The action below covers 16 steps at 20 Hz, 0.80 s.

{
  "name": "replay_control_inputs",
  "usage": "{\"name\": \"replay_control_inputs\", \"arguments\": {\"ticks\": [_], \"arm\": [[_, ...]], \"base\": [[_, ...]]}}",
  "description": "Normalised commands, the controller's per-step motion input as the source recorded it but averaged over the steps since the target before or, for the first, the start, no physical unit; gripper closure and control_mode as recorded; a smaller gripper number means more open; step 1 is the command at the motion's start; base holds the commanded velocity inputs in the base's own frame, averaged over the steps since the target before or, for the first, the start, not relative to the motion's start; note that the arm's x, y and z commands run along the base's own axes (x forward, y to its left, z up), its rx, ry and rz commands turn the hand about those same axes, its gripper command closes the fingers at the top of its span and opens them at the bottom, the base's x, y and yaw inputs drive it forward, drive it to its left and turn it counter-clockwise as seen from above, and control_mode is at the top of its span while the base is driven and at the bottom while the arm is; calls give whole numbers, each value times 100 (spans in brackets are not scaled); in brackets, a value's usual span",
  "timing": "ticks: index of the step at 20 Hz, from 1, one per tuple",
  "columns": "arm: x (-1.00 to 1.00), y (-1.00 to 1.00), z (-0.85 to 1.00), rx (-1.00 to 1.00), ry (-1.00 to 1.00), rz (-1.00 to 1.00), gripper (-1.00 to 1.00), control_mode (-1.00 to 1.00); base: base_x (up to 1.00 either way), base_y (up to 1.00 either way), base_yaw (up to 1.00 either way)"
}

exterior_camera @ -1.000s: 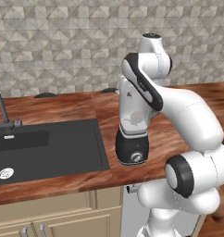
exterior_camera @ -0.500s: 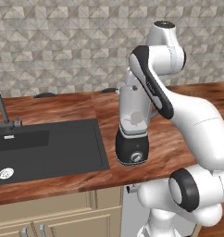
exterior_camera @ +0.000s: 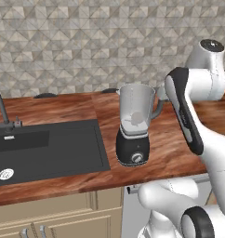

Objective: Open the blender lid, put the tangerine in the blender, close the lid, and start the blender.

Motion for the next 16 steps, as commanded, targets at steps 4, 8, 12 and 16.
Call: {"name": "replay_control_inputs", "arguments": {"ticks": [4,8,12,16], "arm": [[-13,-100,-66,-1,0,-4,-100,-100],[-3,-97,-87,-8,0,0,-100,-100],[-12,-100,-82,-1,0,0,-100,-100],[1,-99,-66,1,13,0,-100,-100]], "base": [[0,0,0],[0,0,0],[0,0,0],[0,0,0]]}}
